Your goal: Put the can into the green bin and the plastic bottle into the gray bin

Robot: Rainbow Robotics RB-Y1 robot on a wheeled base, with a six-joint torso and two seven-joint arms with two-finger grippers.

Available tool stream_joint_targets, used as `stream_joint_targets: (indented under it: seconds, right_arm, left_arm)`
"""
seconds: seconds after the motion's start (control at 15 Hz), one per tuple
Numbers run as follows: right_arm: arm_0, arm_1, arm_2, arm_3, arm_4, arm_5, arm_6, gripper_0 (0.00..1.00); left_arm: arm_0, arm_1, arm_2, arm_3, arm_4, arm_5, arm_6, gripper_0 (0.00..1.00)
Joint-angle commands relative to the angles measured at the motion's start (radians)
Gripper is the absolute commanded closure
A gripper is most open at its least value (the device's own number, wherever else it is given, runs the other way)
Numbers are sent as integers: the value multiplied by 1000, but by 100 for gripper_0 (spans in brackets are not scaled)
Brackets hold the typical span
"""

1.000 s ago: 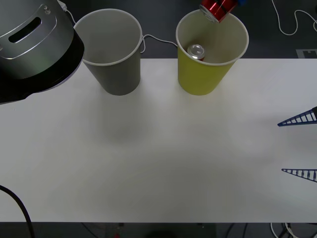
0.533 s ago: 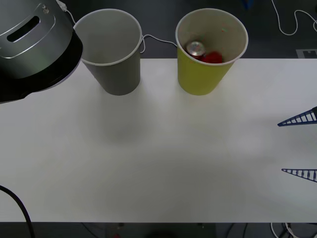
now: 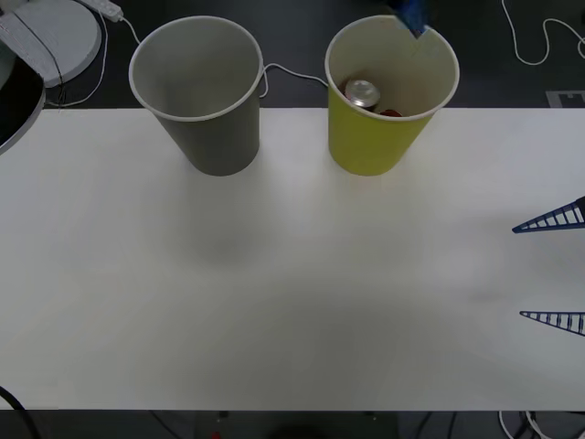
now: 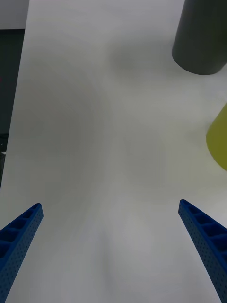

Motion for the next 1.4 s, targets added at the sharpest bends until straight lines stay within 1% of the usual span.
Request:
stream_joint_targets:
  seconds: [0.07,0.33,0.47,0.53,0.73,0.8,0.93,1.13,1.27,1.4]
  right_arm:
    - [0,0,0,0,0,0,0,0]
    - [0,0,0,0,0,0,0,0]
    - [0,0,0,0,0,0,0,0]
    - [0,0,0,0,0,0,0,0]
    - [0,0,0,0,0,0,0,0]
    - [0,0,0,0,0,0,0,0]
    - [0,0,0,0,0,0,0,0]
    - [0,0,0,0,0,0,0,0]
    - [0,0,0,0,0,0,0,0]
    - [0,0,0,0,0,0,0,0]
  left_arm:
    - [109,113,102,-158,-4,-72,-36,0]
    - [327,306,264,-484,-19,-161,-49,0]
    - [439,375,358,-612,-18,-202,-66,0]
    - [500,403,410,-669,-13,-224,-92,0]
    - [665,452,563,-775,-15,-285,-191,0]
    - [711,465,599,-796,-9,-285,-220,0]
    - [853,490,698,-833,13,-285,-305,0]
    - [1033,495,853,-856,34,-323,-432,0]
    - [1122,495,924,-859,44,-342,-517,0]
    - [1197,495,971,-859,54,-343,-596,0]
